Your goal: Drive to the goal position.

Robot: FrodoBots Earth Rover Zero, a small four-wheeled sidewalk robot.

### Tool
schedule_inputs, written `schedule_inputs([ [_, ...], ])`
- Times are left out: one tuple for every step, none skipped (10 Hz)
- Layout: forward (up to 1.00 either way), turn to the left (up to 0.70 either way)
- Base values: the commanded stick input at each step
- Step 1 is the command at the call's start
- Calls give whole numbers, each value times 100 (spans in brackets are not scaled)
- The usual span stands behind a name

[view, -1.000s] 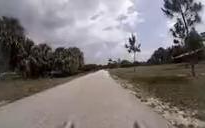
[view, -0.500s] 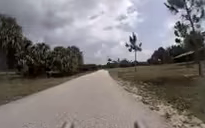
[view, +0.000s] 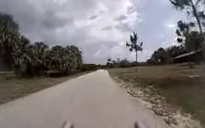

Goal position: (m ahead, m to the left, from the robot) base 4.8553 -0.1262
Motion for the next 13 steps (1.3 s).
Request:
schedule_inputs([
  [85,0],
  [85,0],
  [85,0],
  [85,0],
  [85,0],
  [85,0],
  [85,0],
  [85,0],
  [85,0],
  [85,0],
  [85,0],
  [85,0],
  [85,0],
])
